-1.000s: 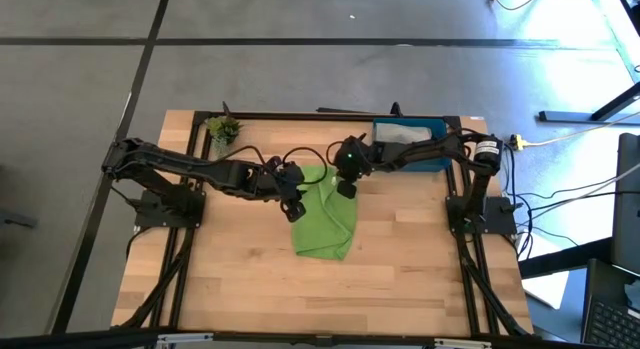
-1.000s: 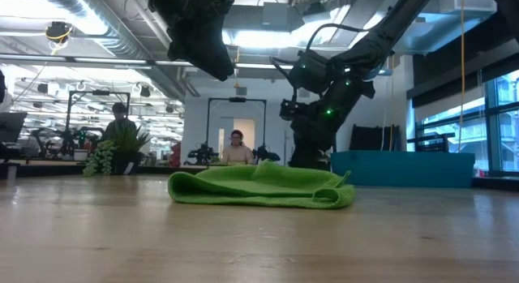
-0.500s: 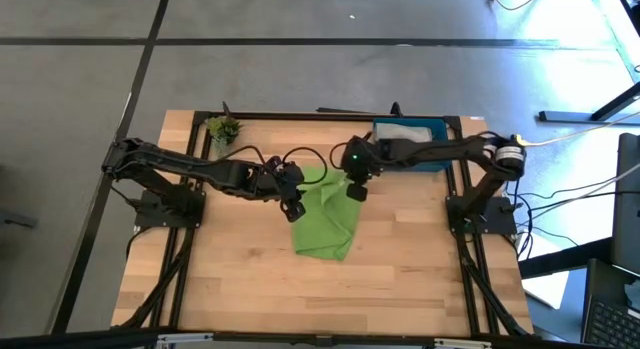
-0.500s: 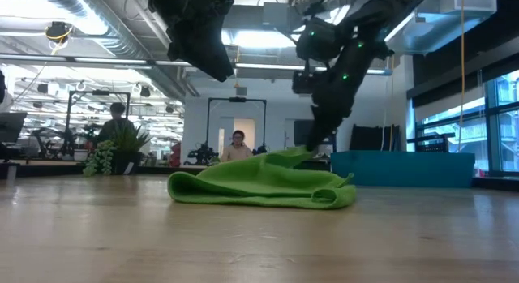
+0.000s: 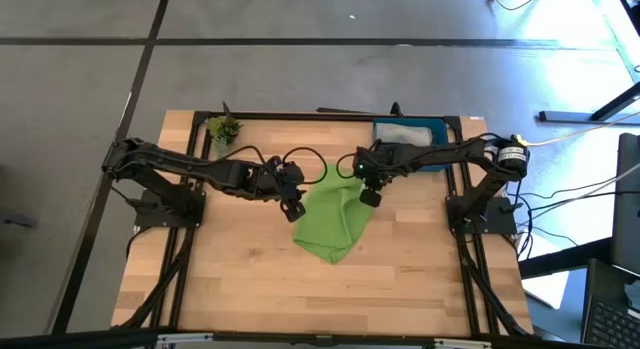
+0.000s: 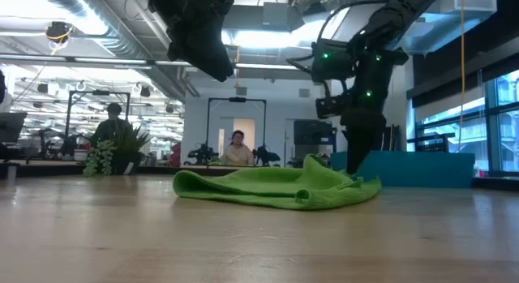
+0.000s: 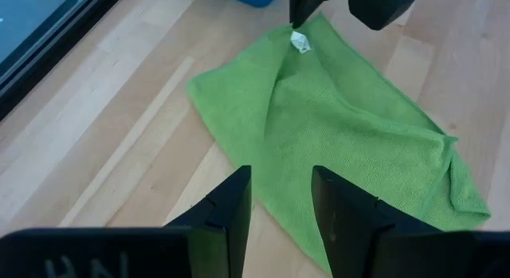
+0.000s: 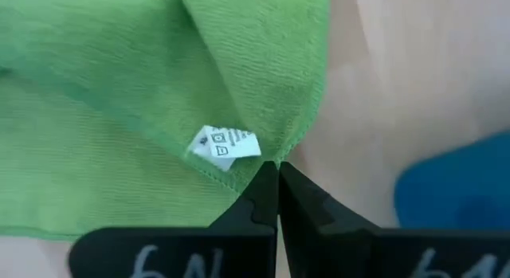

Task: Roll microfiber towels into tight, uniform cylinder then place into a basket
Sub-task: Fold the green microfiber cloth

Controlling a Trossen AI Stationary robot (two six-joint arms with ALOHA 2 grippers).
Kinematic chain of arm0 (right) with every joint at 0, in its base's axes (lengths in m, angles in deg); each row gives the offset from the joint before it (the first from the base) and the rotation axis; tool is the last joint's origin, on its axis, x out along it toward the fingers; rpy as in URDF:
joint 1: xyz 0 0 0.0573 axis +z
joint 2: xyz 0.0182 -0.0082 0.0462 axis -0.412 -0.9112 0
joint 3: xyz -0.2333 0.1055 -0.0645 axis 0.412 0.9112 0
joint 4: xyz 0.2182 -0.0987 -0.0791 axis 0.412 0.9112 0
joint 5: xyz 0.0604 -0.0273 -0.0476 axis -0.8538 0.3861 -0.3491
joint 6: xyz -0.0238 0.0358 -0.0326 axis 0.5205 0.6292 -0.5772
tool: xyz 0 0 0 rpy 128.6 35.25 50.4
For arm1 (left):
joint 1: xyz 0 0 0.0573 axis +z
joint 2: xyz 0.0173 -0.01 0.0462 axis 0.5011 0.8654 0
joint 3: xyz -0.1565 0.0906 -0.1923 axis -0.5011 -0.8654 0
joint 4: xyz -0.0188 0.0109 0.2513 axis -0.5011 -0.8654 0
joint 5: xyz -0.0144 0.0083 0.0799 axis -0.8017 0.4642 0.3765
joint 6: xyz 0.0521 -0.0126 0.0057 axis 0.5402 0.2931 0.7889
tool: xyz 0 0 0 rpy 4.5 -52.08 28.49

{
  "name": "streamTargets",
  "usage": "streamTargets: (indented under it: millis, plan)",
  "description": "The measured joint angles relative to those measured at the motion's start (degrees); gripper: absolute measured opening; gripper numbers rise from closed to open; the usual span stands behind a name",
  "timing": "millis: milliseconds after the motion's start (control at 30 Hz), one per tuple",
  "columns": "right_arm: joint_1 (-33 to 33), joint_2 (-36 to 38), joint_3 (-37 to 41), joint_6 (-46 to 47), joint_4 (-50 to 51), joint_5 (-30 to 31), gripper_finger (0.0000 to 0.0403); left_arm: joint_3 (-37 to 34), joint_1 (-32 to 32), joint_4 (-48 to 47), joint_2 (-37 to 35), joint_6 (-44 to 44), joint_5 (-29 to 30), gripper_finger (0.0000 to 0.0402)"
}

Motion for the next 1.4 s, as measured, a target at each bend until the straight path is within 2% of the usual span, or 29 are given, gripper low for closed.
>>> streamTargets:
  millis: [100,233,400,567,633,900,1400]
  plan:
    - [0.9,0.2,-0.4,-0.5,-0.1,-2.5,0.0005,0.0,0.0,0.0,0.0,-0.9,0.0,0.0121]
    - [1.8,0.2,-1.4,-1.4,-0.4,-2.9,0.0005,0.0,-0.4,1.3,1.7,-2.4,-0.6,0.0121]
    - [1.8,0.2,-1.4,-2.1,-0.7,-2.8,0.0005,0.0,-3.5,3.3,7.6,6.9,-3.4,0.0121]
    - [1.8,0.2,-1.4,-2.8,-0.7,-2.8,0.0005,0.0,-7.9,9.8,14.6,19.1,-5.6,0.0121]
    - [1.8,0.2,-1.4,-2.8,-0.7,-2.8,0.0005,0.0,-9.4,12.0,17.2,20.9,-5.9,0.0121]
    - [1.8,0.2,-1.4,-2.8,-1.0,-2.8,0.0005,0.0,-12.2,14.6,22.6,19.6,-6.0,0.0121]
    - [1.8,0.2,-1.4,-2.8,-2.1,-2.8,0.0005,0.0,-13.3,13.6,25.2,19.5,-6.8,0.0121]
